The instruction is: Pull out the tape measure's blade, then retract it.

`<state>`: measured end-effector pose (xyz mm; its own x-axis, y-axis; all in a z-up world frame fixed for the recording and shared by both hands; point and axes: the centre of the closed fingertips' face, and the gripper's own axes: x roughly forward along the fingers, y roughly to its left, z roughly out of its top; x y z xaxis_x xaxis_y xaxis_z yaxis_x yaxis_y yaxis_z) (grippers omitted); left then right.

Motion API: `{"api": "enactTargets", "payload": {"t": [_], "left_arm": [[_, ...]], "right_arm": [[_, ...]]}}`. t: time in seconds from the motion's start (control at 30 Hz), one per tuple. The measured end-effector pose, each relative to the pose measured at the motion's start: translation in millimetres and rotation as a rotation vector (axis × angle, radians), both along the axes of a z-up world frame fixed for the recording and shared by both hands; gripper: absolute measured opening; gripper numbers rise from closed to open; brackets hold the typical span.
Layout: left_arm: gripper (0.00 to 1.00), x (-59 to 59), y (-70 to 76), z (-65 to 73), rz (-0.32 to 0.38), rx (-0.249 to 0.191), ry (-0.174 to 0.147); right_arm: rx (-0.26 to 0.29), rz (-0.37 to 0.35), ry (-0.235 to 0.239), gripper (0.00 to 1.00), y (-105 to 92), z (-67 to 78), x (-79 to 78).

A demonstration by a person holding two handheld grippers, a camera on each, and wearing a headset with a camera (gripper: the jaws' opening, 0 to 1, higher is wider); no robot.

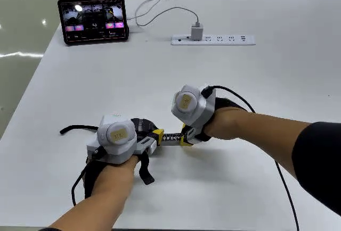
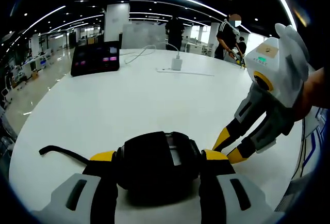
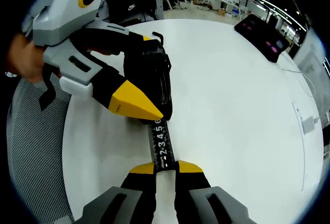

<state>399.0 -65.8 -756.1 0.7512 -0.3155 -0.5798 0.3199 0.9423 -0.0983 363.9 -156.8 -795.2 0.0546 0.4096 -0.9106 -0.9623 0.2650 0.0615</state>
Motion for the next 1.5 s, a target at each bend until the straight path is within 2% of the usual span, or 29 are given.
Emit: {"api": "enactTargets", "payload": {"t": [0.13, 0.37, 0.67, 0.97, 1.13, 1.2, 1.37, 1.5], "left_arm": [[0.59, -0.2, -0.2, 0.1, -0.006, 0.003, 0.000], [0.59, -0.8, -0.4, 0.4, -0.005, 0.002, 0.001], [0.60, -0.4, -0.4, 0.3, 0.001, -0.005, 0.003], [0.60, -0.6, 0.2, 0.7, 0.002, -0.007, 0.002], [0.60, -0.1, 0.5, 0.8, 0.005, -0.010, 0.002], [0.60, -0.2, 0.7, 0.8, 0.006, -0.013, 0.003], [0.60, -0.9, 0.5, 0.7, -0.001, -0.012, 0.006], [0.60, -0.5, 0.5, 0.8, 0.001, -0.016, 0.005]], "right_arm": [[0.023, -0.025, 0.019, 0.09, 1.8, 0.7, 0.6], [0.020, -0.005, -0.003, 0.09, 5.7, 0.5, -0.1], [0.037, -0.001, 0.002, 0.09, 11.3, 1.0, 0.0], [0.040, 0.012, -0.014, 0.09, 17.0, 1.7, 0.5], [0.050, 0.020, -0.013, 0.09, 19.9, 2.0, 0.4], [0.070, 0.010, -0.004, 0.09, 22.6, 2.1, 0.5], [0.085, 0.012, -0.024, 0.09, 28.0, 1.9, 1.4], [0.097, 0.006, -0.020, 0.09, 30.8, 2.5, 1.5]]}}
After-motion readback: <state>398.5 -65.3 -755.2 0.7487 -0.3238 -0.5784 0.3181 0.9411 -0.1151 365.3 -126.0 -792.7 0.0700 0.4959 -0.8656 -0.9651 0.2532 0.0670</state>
